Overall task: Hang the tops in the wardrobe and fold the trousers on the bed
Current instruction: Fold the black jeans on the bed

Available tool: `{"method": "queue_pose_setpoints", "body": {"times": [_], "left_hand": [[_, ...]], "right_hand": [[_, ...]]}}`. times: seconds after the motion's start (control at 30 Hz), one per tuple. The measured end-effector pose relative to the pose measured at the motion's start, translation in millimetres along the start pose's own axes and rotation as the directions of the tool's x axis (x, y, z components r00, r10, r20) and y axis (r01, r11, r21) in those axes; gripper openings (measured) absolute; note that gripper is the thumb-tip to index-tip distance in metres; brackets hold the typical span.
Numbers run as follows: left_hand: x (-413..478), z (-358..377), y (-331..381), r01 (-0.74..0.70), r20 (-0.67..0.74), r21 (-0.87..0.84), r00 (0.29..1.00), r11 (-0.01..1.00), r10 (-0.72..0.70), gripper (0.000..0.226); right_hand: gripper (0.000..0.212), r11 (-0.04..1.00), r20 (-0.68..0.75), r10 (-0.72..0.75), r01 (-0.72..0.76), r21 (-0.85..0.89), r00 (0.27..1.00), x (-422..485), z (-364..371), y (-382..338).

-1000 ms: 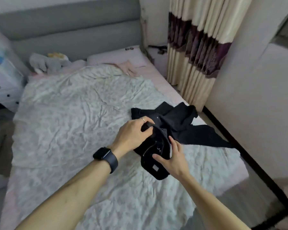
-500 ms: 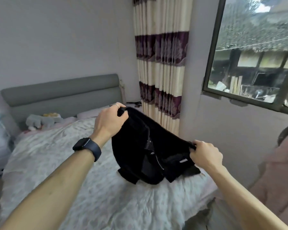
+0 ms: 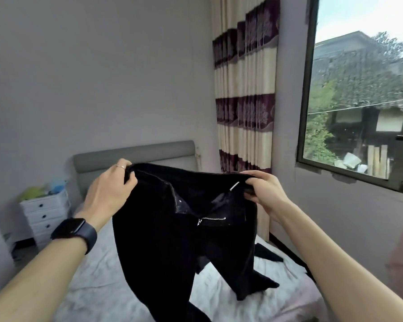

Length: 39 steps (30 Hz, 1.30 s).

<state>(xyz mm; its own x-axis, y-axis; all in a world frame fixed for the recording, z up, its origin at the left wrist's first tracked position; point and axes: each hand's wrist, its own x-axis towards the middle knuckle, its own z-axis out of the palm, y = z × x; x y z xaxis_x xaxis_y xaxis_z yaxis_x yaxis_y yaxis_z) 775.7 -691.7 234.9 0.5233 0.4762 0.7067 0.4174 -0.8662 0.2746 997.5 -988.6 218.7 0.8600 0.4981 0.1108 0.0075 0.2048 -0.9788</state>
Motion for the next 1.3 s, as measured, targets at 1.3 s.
{"method": "queue_pose_setpoints", "body": {"times": [1.3], "left_hand": [[-350.9,-318.0,-102.2,0.236,0.031,0.036,0.971,0.971,-0.237,0.026]], "right_hand": [[0.027,0.575,0.351,-0.325,0.478,-0.664,0.878,-340.9,110.4,39.6]]}}
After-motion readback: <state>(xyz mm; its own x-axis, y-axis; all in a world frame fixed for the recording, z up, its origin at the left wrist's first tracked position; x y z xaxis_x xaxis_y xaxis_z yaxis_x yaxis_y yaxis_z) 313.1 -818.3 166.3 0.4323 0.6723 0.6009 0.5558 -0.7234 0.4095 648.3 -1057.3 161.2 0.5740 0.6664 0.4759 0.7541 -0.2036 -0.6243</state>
